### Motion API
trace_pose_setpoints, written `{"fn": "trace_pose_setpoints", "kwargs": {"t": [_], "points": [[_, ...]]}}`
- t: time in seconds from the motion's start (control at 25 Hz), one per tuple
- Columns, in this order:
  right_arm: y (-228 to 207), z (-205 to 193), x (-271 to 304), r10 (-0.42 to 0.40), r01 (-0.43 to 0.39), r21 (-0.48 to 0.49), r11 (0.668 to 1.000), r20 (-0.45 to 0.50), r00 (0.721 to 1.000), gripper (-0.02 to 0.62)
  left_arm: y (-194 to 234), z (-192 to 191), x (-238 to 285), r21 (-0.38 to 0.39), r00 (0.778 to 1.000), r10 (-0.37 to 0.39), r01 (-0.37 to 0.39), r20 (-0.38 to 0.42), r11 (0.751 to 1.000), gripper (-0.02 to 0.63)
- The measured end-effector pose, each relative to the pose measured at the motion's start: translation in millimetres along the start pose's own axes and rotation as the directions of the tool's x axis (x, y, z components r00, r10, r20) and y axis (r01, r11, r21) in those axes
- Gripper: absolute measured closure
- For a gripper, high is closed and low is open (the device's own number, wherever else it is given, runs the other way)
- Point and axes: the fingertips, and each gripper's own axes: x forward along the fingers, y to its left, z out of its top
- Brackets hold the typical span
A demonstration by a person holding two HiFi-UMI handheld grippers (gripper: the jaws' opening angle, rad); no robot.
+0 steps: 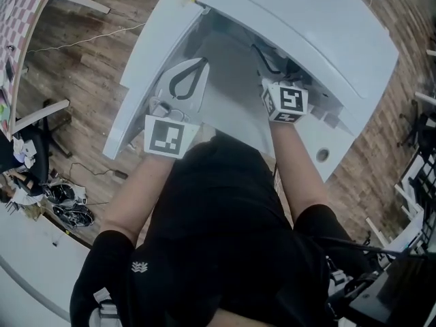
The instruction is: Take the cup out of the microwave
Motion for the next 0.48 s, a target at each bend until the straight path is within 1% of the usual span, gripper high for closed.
{"fn": "trace_pose_setpoints", "kwargs": {"t": [0.2, 0.36, 0.48], "points": [[-3.1, -5.4, 20.8, -0.011, 0.011, 0.005, 1.0, -0.017, 1.0, 0.181, 5.5, -7.6, 8.4, 0.002, 1.0, -0.016, 0.016, -0.019, 1.0, 0.603], [-3.8, -9.5, 35.2, -0.012, 0.012, 0.001, 1.0, -0.028, 1.0, 0.181, 8.2, -11.3, 14.7, -0.011, 0.999, -0.022, 0.022, -0.029, 1.0, 0.603], [-5.9, -12.7, 40.6, -0.015, 0.014, -0.004, 1.0, -0.035, 0.999, 0.181, 7.7, -11.3, 18.1, -0.002, 0.999, -0.031, 0.031, -0.031, 1.0, 0.603]]}}
